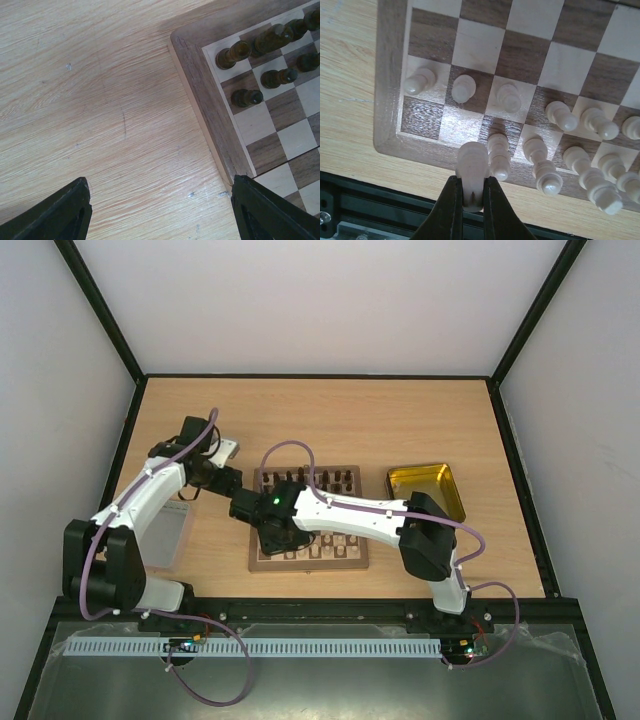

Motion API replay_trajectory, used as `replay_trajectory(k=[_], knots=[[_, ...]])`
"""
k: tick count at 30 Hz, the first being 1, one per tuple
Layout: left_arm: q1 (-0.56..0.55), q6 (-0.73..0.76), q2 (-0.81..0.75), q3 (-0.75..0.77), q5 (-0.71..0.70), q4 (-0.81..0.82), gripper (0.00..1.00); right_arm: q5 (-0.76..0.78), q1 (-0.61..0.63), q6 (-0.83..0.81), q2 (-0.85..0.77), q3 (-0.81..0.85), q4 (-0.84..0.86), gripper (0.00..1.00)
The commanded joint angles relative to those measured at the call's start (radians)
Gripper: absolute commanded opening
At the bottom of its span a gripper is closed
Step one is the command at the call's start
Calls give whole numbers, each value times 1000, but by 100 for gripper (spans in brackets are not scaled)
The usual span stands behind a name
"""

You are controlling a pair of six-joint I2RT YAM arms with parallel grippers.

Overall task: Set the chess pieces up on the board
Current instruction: Place the chess piece on the chessboard.

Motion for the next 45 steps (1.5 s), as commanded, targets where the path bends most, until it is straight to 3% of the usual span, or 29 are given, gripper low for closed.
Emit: replay_trajectory(k=[1,45], knots=[[4,-6,-36,-11,0,-2,78,-25,6,26,3,-34,57,2],[4,-5,-41,-11,9,-1,78,-30,3,-24,149,68,2,2]])
